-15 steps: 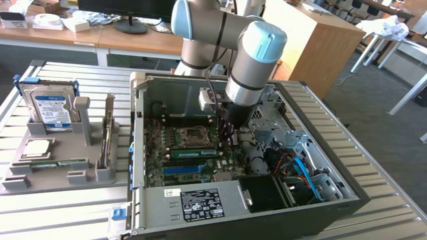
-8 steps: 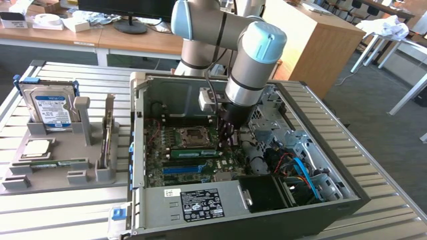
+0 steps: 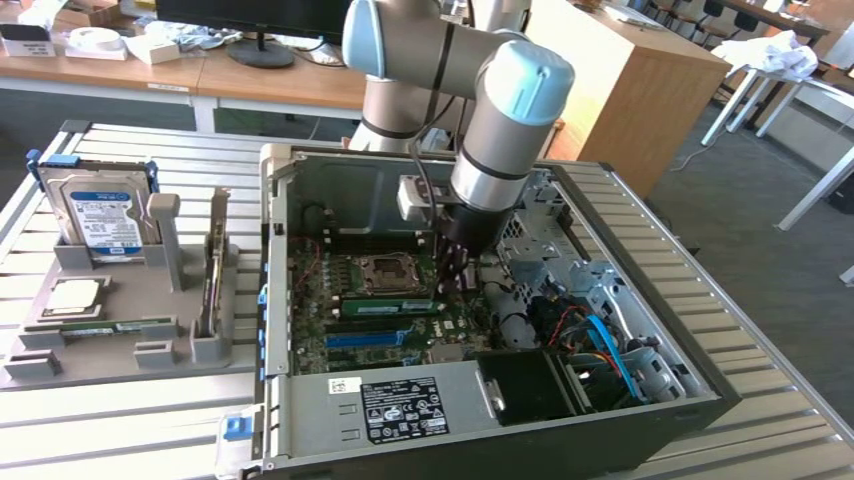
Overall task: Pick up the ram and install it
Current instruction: 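Press down the ram until it locks into place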
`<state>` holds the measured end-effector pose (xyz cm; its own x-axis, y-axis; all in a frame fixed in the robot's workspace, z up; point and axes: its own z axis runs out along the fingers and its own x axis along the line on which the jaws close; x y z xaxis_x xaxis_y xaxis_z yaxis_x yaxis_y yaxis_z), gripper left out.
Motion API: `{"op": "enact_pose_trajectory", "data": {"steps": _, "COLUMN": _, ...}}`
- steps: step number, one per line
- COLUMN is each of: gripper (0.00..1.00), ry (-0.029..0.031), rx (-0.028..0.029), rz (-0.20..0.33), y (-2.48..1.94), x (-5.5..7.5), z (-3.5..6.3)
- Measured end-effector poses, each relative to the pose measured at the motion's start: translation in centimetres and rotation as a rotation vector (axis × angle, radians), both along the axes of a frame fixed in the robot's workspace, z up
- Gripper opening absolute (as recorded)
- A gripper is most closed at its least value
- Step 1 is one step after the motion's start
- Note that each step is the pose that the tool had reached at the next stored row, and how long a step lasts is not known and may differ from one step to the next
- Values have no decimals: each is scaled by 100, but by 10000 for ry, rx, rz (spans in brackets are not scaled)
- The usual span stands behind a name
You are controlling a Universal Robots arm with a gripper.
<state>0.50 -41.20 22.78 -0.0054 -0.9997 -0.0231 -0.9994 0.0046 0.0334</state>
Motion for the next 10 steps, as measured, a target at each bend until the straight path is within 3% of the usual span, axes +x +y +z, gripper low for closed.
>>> {"op": "enact_pose_trajectory", "data": {"steps": 4, "gripper": 10, "ry": 2, "rx": -10, "rz": 1, "y": 0, "x": 2, "z": 90}}
{"op": "enact_pose_trajectory", "data": {"steps": 10, "gripper": 10, "ry": 2, "rx": -14, "rz": 1, "y": 0, "x": 2, "z": 141}}
